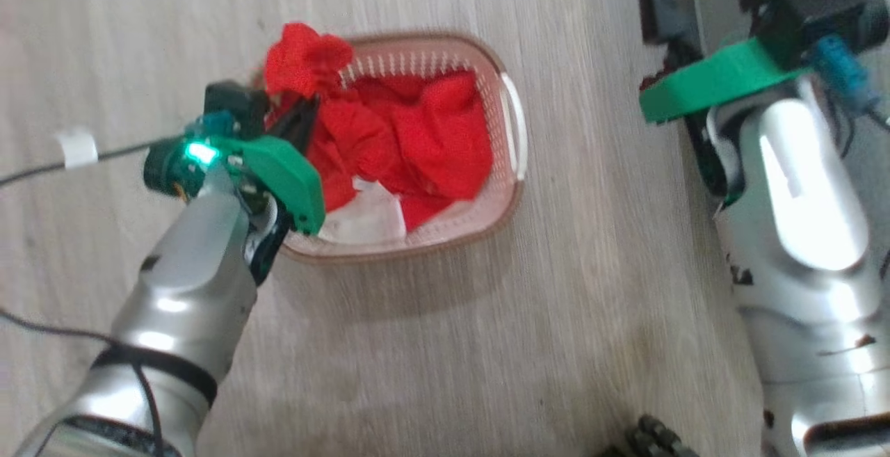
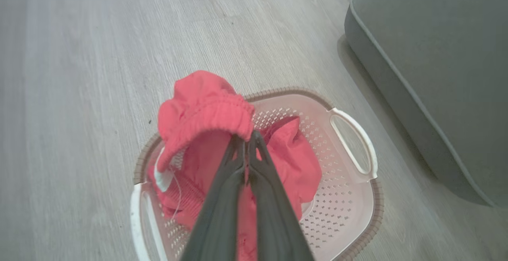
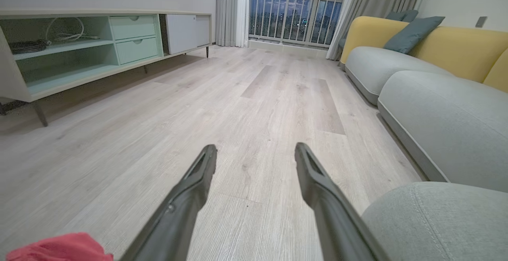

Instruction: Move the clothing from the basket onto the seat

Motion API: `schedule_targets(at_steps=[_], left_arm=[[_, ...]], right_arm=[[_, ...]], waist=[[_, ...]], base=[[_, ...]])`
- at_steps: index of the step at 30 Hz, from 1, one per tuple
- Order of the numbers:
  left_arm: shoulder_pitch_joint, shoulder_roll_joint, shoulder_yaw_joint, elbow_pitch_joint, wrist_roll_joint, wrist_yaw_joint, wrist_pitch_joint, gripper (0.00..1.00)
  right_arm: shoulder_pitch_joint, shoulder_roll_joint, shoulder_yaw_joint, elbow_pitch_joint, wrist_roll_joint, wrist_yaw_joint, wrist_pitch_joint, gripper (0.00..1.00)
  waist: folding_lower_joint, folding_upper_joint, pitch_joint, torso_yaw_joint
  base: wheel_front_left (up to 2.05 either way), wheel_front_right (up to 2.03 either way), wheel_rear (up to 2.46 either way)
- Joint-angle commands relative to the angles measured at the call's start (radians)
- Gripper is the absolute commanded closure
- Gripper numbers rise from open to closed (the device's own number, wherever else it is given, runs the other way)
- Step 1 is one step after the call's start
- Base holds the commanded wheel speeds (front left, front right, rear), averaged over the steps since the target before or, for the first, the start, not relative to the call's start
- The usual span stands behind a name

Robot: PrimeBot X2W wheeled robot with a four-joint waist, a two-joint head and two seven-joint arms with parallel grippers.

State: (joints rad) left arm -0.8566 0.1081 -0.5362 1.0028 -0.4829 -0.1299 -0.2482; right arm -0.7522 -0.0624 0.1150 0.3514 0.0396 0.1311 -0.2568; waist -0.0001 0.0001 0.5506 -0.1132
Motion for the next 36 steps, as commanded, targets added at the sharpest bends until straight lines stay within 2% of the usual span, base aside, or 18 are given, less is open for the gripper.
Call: schedule_targets(at_steps=[1, 10, 21, 36], left_arm=[[0.039, 0.036, 0.048, -0.048, -0.002, -0.001, -0.013, 1.00], [0.142, 0.033, 0.137, -0.188, 0.036, 0.007, -0.013, 1.00], [0.203, 0.020, 0.241, -0.378, 0.101, 0.026, -0.013, 1.00], [0.155, 0.003, 0.270, -0.569, 0.153, 0.034, -0.014, 1.00]], right_arm=[[0.028, 0.012, 0.018, -0.009, -0.002, 0.000, -0.005, 0.00], [0.104, 0.012, 0.010, 0.063, 0.006, 0.000, -0.005, 0.00], [0.189, 0.012, 0.020, 0.113, 0.045, 0.000, -0.005, 0.00], [0.266, 0.012, 0.023, 0.128, 0.080, 0.000, -0.005, 0.00]], waist=[[0.0001, -0.0001, -0.130, 0.068], [0.0001, -0.0001, -0.292, 0.125], [0.0001, -0.0001, -0.448, 0.144], [0.0001, -0.0001, -0.536, 0.138]], base=[[0.00, 0.00, 0.00], [0.00, 0.00, 0.00], [0.00, 0.00, 0.00], [0.00, 0.00, 0.00]])
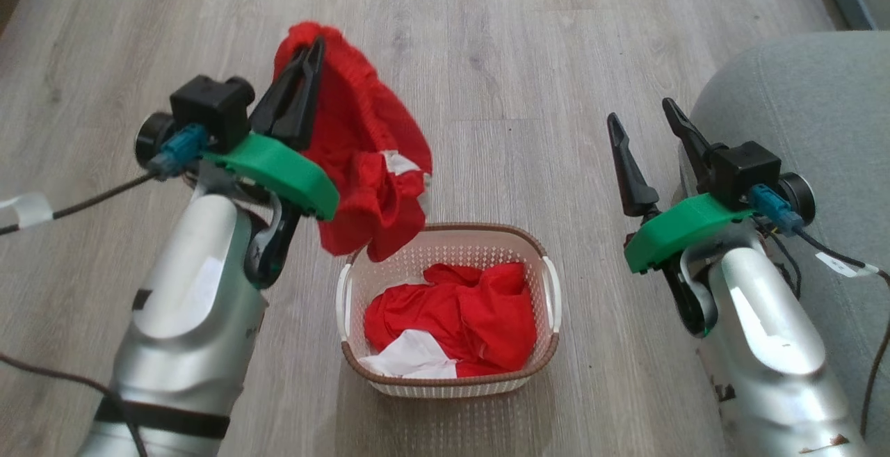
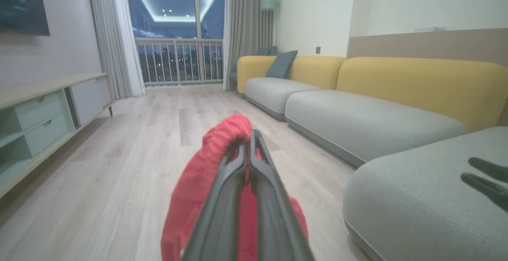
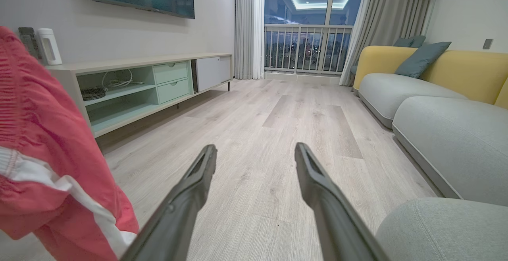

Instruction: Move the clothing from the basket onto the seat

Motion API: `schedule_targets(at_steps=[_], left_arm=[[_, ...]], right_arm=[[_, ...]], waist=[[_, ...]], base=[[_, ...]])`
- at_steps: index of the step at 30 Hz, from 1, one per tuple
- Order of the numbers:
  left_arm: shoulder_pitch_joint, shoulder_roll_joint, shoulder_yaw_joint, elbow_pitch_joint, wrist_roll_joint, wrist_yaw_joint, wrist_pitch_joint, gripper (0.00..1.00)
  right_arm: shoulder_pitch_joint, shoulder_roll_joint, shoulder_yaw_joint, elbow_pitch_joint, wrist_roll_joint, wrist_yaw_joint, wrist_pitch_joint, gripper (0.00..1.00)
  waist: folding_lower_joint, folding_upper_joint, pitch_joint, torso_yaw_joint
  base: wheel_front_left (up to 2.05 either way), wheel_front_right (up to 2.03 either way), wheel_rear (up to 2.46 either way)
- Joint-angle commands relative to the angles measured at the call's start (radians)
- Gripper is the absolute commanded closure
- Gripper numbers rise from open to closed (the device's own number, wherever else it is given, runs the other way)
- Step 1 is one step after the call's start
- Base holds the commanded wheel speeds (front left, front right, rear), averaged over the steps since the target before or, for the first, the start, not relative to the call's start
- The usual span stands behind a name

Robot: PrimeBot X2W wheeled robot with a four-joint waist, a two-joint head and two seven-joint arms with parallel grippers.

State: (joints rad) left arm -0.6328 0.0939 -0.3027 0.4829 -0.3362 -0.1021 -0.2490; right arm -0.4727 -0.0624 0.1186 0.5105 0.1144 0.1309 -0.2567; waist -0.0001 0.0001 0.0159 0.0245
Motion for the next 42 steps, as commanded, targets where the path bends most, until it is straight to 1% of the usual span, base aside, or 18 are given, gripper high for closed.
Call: schedule_targets(at_steps=[1, 8, 12, 21, 22, 26, 29, 32, 37, 42], left_arm=[[-0.078, 0.017, 0.036, -0.060, 0.008, 0.007, -0.013, 1.00], [-0.117, 0.016, 0.033, -0.121, 0.004, 0.013, -0.006, 1.00], [-0.117, 0.013, 0.024, -0.142, 0.000, 0.012, -0.002, 1.00], [-0.103, 0.007, -0.004, -0.182, -0.006, 0.011, 0.007, 1.00], [-0.100, 0.006, -0.012, -0.183, -0.008, 0.009, 0.007, 1.00], [-0.096, 0.001, -0.031, -0.181, -0.014, 0.005, 0.008, 1.00], [-0.095, -0.005, -0.046, -0.180, -0.018, 0.003, 0.008, 1.00], [-0.095, -0.012, -0.066, -0.180, -0.022, 0.001, 0.007, 1.00], [-0.099, -0.025, -0.109, -0.181, -0.033, -0.003, 0.005, 1.00], [-0.101, -0.035, -0.158, -0.186, -0.047, -0.005, 0.004, 1.00]], right_arm=[[-0.011, 0.012, 0.019, -0.031, 0.005, 0.000, -0.005, 0.00], [-0.003, 0.012, 0.024, -0.036, 0.008, 0.000, -0.005, 0.00], [-0.015, 0.012, 0.065, -0.046, 0.026, 0.000, -0.005, 0.00], [-0.127, 0.012, 0.347, -0.109, 0.153, 0.000, -0.005, 0.00], [-0.158, 0.012, 0.405, -0.121, 0.183, 0.000, -0.005, 0.00], [-0.211, 0.012, 0.509, -0.121, 0.223, 0.000, -0.005, 0.00], [-0.243, 0.012, 0.559, -0.094, 0.241, 0.000, -0.005, 0.00], [-0.265, 0.012, 0.587, -0.055, 0.246, 0.000, -0.005, 0.00], [-0.276, 0.012, 0.603, 0.051, 0.250, 0.000, -0.005, 0.00], [-0.280, 0.012, 0.600, 0.132, 0.296, 0.000, -0.005, 0.00]], waist=[[0.0001, -0.0001, -0.002, 0.000], [0.0001, -0.0001, 0.012, -0.003], [0.0001, -0.0001, 0.018, -0.004], [0.0001, -0.0001, 0.039, 0.006], [0.0001, -0.0001, 0.043, 0.012], [0.0001, -0.0001, 0.049, 0.025], [0.0001, -0.0001, 0.052, 0.035], [0.0001, -0.0001, 0.049, 0.047], [0.0001, -0.0001, 0.040, 0.079], [0.0001, -0.0001, 0.038, 0.119]], base=[[0.00, 0.00, 0.00], [0.00, 0.00, 0.00], [0.00, 0.00, 0.00], [0.00, 0.00, 0.00], [0.00, 0.00, 0.00], [0.00, 0.00, 0.00], [0.00, 0.00, 0.00], [0.00, 0.00, 0.00], [0.00, 0.00, 0.00], [0.00, 0.00, 0.00]])
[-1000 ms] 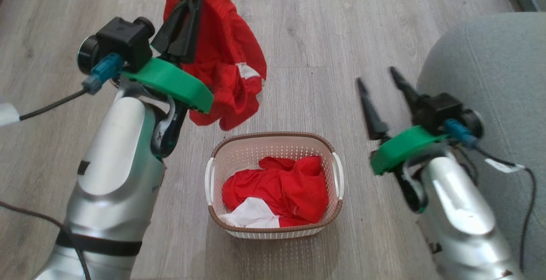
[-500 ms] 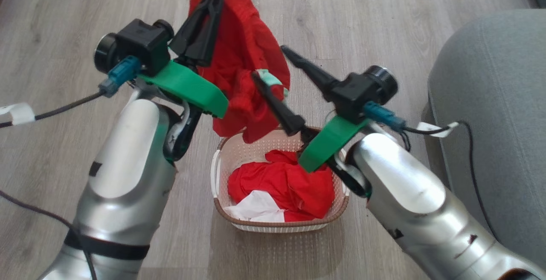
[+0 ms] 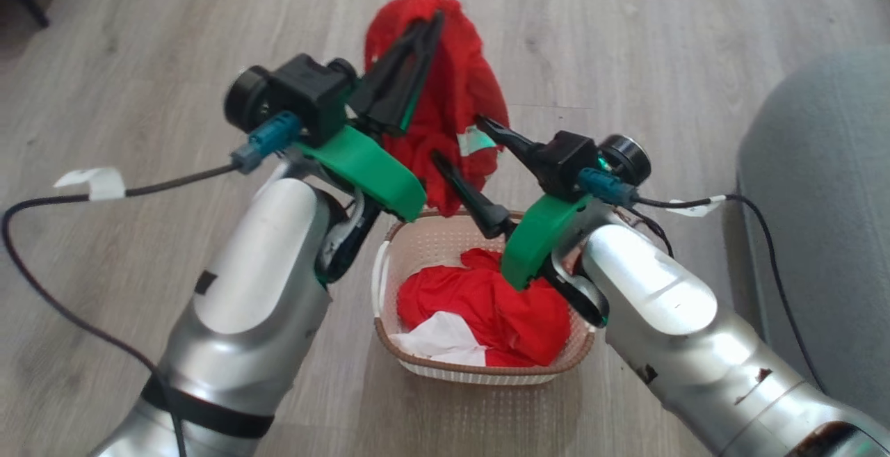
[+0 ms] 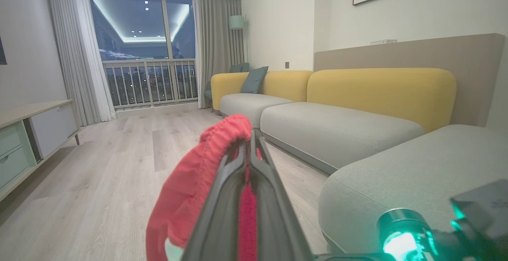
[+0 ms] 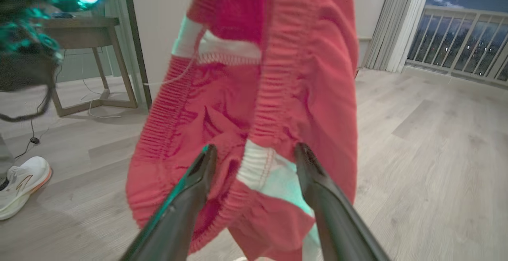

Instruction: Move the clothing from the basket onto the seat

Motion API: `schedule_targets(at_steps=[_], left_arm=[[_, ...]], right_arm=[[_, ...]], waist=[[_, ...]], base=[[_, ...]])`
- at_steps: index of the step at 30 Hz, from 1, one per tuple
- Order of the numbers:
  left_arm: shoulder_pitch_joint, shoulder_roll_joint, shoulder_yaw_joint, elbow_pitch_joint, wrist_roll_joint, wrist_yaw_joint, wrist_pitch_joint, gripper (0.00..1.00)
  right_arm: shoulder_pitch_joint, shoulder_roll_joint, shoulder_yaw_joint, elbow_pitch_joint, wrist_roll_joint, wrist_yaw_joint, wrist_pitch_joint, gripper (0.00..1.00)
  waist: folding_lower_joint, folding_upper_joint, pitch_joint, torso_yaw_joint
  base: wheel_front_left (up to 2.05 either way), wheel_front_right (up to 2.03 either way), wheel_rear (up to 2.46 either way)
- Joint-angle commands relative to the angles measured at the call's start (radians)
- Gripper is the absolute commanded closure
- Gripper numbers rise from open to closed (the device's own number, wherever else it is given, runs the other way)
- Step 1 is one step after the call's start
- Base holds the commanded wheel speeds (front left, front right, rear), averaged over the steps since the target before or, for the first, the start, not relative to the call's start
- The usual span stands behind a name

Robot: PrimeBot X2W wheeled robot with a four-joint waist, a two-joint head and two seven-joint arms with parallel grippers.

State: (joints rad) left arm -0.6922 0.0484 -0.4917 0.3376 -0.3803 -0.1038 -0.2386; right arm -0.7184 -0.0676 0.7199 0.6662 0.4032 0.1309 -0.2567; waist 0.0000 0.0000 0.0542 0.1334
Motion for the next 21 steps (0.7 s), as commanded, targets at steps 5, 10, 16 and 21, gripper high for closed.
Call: schedule_targets(at_steps=[5, 10, 16, 21], left_arm=[[-0.038, 0.006, -0.009, -0.040, -0.023, -0.005, -0.007, 1.00], [-0.036, 0.004, -0.027, -0.040, -0.039, -0.002, -0.011, 1.00], [-0.034, 0.019, -0.013, -0.029, -0.040, 0.009, -0.015, 0.80], [-0.027, 0.037, -0.007, -0.009, -0.039, 0.006, -0.018, 0.00]], right_arm=[[-0.059, 0.017, 0.011, 0.070, 0.074, 0.000, -0.005, 0.08], [-0.094, 0.017, 0.042, 0.105, 0.137, 0.000, -0.005, 1.00], [-0.111, 0.017, -0.002, 0.089, 0.126, 0.000, -0.005, 1.00], [-0.103, 0.017, -0.093, 0.056, 0.077, 0.000, -0.005, 1.00]], waist=[[0.0000, 0.0000, 0.000, 0.052], [0.0000, 0.0000, 0.007, 0.078], [0.0000, 0.0000, 0.026, 0.065], [0.0000, 0.0000, 0.038, 0.022]], base=[[0.00, 0.00, 0.00], [0.00, 0.00, 0.00], [0.00, 0.00, 0.00], [0.00, 0.00, 0.00]])
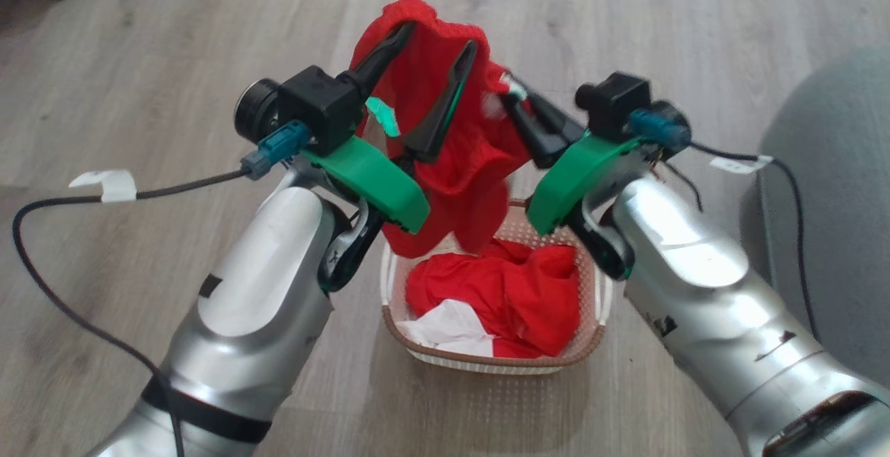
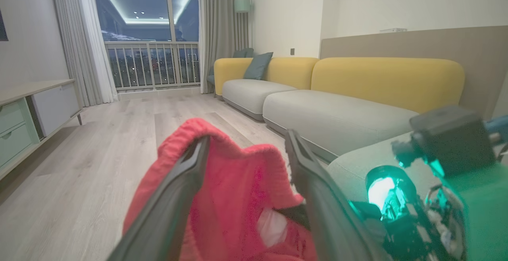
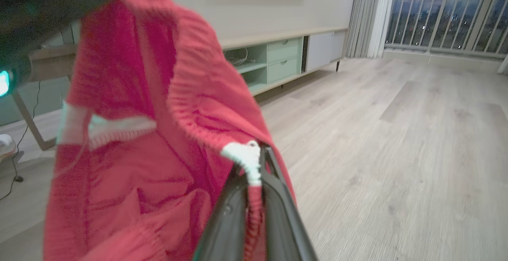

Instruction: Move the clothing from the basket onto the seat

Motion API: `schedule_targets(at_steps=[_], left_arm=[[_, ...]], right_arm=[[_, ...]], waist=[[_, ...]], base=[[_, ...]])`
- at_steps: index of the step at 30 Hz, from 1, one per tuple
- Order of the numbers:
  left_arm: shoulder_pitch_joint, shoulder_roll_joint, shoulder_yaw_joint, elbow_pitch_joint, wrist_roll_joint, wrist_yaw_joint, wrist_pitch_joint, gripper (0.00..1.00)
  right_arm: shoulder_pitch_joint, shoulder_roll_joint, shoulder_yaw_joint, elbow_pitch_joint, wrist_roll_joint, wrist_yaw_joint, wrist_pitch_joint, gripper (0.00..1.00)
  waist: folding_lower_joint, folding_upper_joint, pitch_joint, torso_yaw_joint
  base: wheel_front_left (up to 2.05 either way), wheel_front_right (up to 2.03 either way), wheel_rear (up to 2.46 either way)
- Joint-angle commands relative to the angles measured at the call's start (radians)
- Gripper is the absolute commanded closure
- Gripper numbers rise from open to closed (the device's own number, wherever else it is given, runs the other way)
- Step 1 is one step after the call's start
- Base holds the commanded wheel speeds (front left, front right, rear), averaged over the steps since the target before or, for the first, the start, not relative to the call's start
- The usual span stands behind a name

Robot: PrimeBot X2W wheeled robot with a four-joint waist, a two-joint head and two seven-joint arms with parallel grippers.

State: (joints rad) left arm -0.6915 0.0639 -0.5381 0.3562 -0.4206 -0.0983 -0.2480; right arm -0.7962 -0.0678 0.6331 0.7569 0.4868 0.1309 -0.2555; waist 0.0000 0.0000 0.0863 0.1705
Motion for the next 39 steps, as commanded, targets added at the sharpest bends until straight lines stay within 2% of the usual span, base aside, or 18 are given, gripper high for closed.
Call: schedule_targets(at_steps=[1, 7, 16, 26, 34, 39], left_arm=[[-0.027, 0.027, 0.036, -0.021, 0.005, 0.000, -0.009, 0.00], [-0.013, 0.063, 0.021, 0.014, 0.016, -0.010, -0.011, 0.00], [0.039, 0.114, 0.038, 0.030, 0.015, -0.020, -0.013, 0.00], [0.119, 0.143, 0.096, -0.011, 0.035, -0.025, -0.014, 0.00], [0.156, 0.136, 0.135, -0.031, 0.051, -0.027, -0.014, 0.00], [0.164, 0.124, 0.128, -0.029, 0.063, -0.028, -0.014, 0.00]], right_arm=[[-0.022, 0.018, -0.027, -0.045, -0.018, 0.000, -0.006, 1.00], [0.002, 0.018, -0.151, -0.132, -0.095, 0.000, -0.006, 1.00], [0.036, 0.018, -0.312, -0.265, -0.189, 0.000, -0.006, 1.00], [0.057, 0.018, -0.368, -0.355, -0.226, 0.000, -0.006, 1.00], [0.087, 0.018, -0.377, -0.387, -0.237, 0.000, -0.006, 1.00], [0.108, 0.018, -0.423, -0.402, -0.261, 0.000, -0.006, 1.00]], waist=[[0.0000, 0.0000, 0.009, -0.026], [0.0000, 0.0000, 0.027, -0.108], [0.0000, 0.0000, 0.044, -0.287], [0.0000, 0.0000, 0.046, -0.495], [0.0000, 0.0000, 0.036, -0.641], [0.0000, 0.0000, 0.044, -0.678]], base=[[0.00, 0.00, 0.00], [0.00, 0.00, 0.00], [0.00, 0.00, 0.00], [0.00, 0.00, 0.00], [0.00, 0.00, 0.00], [0.00, 0.00, 0.00]])
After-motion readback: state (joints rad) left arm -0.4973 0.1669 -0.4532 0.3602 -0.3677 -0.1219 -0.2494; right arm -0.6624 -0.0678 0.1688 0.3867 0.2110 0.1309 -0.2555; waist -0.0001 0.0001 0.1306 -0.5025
